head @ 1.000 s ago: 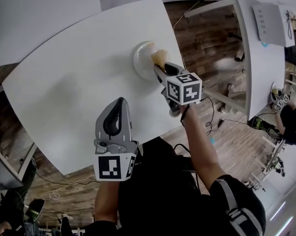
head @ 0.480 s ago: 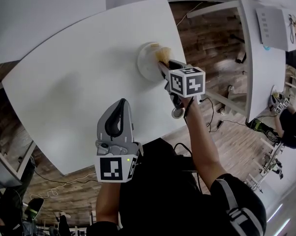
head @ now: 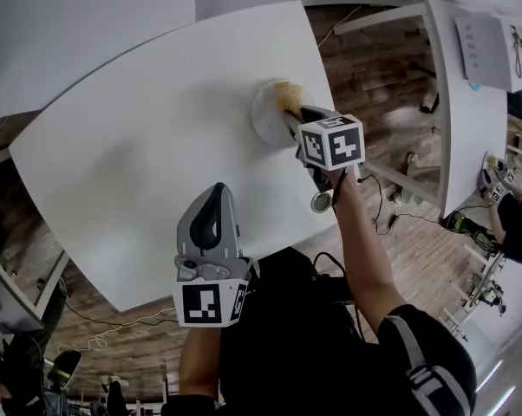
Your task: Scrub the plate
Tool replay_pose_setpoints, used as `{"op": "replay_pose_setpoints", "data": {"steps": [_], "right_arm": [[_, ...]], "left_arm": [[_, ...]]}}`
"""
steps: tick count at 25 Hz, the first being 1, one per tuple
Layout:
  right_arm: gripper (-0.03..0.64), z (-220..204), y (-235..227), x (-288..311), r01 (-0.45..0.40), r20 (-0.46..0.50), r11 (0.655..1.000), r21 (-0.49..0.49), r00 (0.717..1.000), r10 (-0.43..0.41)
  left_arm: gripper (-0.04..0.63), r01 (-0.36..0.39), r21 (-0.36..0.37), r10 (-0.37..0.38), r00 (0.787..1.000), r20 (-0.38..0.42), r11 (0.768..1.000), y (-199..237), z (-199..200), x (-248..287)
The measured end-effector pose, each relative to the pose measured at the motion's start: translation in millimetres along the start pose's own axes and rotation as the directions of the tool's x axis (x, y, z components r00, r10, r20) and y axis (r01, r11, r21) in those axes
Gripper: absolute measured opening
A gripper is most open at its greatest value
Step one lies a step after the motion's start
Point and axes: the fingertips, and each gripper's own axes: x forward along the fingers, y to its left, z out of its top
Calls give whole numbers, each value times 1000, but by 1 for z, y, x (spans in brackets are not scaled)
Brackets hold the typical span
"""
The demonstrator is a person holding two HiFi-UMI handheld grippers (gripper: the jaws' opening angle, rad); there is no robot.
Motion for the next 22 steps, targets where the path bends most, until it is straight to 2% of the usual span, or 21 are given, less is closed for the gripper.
{"op": "replay_pose_setpoints", "data": {"steps": [9,22], "right_arm": [[74,-1,16,6,-17,-24,998,-54,1000,16],[74,-14,51,6,-54,-70,988,-142,997,45]], "left_arm": [[-3,4,-31,-4,1000,-2,1000,2,-3,-2],[-3,9,-35,-9,1000,0,999,8,-5,-4]]}}
